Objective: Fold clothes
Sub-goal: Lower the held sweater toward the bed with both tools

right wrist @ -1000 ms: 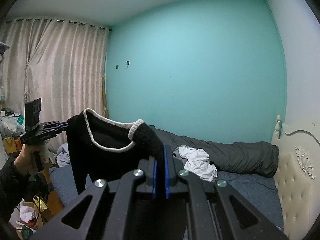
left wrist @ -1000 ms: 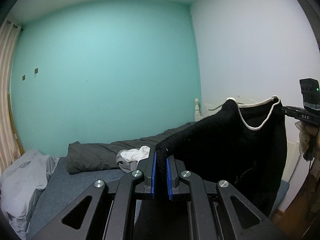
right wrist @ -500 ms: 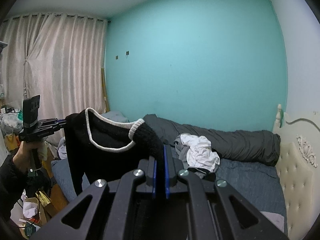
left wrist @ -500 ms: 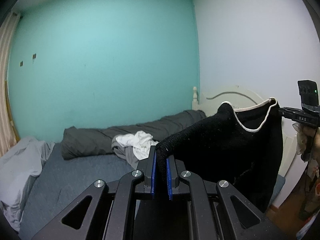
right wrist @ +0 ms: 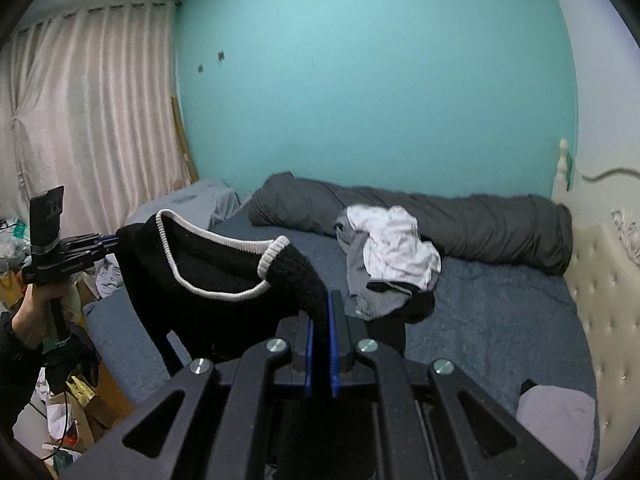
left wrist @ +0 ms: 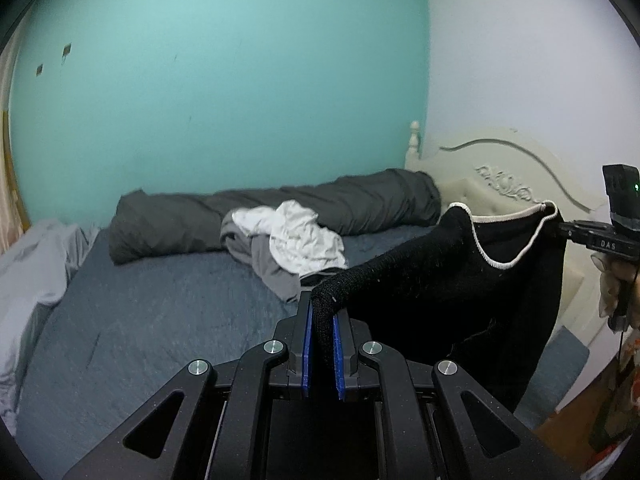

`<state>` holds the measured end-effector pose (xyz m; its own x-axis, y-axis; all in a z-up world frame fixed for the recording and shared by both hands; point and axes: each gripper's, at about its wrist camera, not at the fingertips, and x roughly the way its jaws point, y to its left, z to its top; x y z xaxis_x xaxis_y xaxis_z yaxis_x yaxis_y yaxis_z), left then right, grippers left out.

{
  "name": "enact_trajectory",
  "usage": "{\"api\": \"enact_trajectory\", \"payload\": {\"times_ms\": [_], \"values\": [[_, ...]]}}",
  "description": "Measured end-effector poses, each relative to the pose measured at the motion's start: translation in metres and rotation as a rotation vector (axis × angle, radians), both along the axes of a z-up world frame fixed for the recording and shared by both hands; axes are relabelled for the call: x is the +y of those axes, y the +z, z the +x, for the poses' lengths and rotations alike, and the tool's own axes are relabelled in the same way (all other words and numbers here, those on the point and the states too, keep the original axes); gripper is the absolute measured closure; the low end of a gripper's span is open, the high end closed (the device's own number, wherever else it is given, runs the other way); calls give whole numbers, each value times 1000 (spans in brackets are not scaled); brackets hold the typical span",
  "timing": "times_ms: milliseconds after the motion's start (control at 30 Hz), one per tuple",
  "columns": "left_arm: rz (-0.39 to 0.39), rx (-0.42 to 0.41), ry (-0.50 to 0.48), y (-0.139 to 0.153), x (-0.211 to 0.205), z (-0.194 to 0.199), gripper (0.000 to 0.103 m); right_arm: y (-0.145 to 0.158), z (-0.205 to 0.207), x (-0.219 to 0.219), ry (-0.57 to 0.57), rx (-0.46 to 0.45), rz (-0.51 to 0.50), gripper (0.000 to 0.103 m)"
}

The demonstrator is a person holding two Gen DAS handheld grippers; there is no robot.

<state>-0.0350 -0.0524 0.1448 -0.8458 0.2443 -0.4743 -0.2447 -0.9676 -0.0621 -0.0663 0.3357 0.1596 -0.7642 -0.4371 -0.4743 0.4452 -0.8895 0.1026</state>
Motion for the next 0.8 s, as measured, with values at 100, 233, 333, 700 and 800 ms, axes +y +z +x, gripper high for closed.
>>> {"api": "enact_trajectory", "payload": {"times_ms": [100, 233, 333, 700, 800], "values": [[2, -39, 22, -22, -2, -36, 94, -23, -32, -5, -13, -39, 6, 97], [2, -96, 44, -59, -8, -93, 94, -52, -80, -9, -25, -80, 17, 97], [9, -141, 58, -91, -14, -139, 94, -76, -120, -11, -39, -114, 28, 97], [1, -287, 79, -221, -13, -286, 94, -188, -272, -13, -78, -239, 83, 97], [7, -313, 97, -254, -17, -322, 94, -220, -307, -15, -88, -264, 99, 97]]}}
